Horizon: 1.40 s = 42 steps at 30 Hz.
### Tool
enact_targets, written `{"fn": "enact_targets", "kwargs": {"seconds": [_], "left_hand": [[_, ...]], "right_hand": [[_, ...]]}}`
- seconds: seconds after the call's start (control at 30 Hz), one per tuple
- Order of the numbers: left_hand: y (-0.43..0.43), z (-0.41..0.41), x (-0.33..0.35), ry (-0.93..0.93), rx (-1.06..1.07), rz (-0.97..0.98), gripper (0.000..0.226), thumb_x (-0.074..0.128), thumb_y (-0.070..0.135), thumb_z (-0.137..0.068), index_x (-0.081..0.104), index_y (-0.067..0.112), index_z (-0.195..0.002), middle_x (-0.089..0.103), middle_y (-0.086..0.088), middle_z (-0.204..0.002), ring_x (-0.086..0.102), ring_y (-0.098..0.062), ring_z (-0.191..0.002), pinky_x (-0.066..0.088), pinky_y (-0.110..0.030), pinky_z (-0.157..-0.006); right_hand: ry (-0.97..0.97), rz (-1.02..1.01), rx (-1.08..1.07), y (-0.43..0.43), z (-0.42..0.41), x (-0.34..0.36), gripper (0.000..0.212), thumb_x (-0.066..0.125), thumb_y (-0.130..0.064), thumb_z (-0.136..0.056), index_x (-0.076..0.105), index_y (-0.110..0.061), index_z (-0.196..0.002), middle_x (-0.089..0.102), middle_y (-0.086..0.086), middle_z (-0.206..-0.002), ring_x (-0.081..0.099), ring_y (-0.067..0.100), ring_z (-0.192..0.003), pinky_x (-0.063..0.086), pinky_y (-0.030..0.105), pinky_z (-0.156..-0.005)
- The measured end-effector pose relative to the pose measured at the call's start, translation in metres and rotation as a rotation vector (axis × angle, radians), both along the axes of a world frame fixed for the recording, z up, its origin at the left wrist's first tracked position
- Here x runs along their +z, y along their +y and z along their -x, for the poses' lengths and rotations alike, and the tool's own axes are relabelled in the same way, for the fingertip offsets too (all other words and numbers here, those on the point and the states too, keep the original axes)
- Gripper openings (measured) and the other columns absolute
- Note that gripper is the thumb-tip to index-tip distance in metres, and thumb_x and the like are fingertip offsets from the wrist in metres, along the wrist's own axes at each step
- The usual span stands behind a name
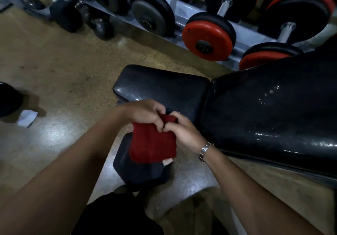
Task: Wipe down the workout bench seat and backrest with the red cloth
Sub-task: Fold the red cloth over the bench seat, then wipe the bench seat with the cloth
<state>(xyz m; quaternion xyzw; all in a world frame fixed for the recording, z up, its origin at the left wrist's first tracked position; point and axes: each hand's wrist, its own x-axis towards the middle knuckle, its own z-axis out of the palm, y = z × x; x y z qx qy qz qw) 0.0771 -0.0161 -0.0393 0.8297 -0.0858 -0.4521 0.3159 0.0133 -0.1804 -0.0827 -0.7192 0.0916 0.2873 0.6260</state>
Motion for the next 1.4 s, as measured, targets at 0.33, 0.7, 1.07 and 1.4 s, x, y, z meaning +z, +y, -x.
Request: {"fn": "enact_targets", "kwargs": {"seconds": [0.33,0.7,1.07,1.4], "left_hand": [[0.004,0.017,-0.027,-0.285,0.677,0.319,0.025,0.076,0.025,-0.088,0.054,0.019,-0.078,0.069,-0.013,-0.079,0.064,-0.021,-0.07,0.051,-0.038,-0.068],[0.038,0.016,-0.018,0.014,1.16,0.803,0.028,0.046,0.024,-0.101,0.07,0.01,-0.108,0.071,-0.013,-0.101,0.066,-0.026,-0.093,0.054,-0.039,-0.08],[0.086,-0.01,-0.06,-0.399,1.305,0.485,0.032,0.045,0.022,-0.1,0.072,0.017,-0.116,0.068,0.008,-0.107,0.061,-0.008,-0.098,0.041,-0.018,-0.075],[0.091,-0.017,-0.085,-0.462,1.289,0.354,0.037,0.04,0.02,-0.103,0.057,0.017,-0.135,0.063,0.007,-0.117,0.059,-0.007,-0.101,0.042,-0.025,-0.085]], "right_hand": [[-0.341,0.213,-0.145,0.0,-0.008,0.018,0.049,0.072,-0.018,-0.079,0.042,-0.035,-0.115,0.066,-0.001,-0.101,0.069,0.016,-0.085,0.058,0.04,-0.075],[-0.71,0.715,0.254,0.053,-0.033,0.022,0.07,0.072,-0.035,-0.077,0.039,-0.043,-0.138,0.032,-0.005,-0.144,0.042,0.024,-0.128,0.044,0.04,-0.104],[-0.848,0.966,0.425,0.101,-0.105,-0.016,0.059,0.058,-0.029,-0.087,0.047,-0.034,-0.144,0.042,0.005,-0.138,0.044,0.028,-0.12,0.047,0.046,-0.097],[-1.06,1.295,0.568,0.116,-0.123,-0.036,0.063,0.065,-0.042,-0.082,0.053,-0.02,-0.14,0.035,0.006,-0.155,0.042,0.031,-0.127,0.041,0.047,-0.098]]}}
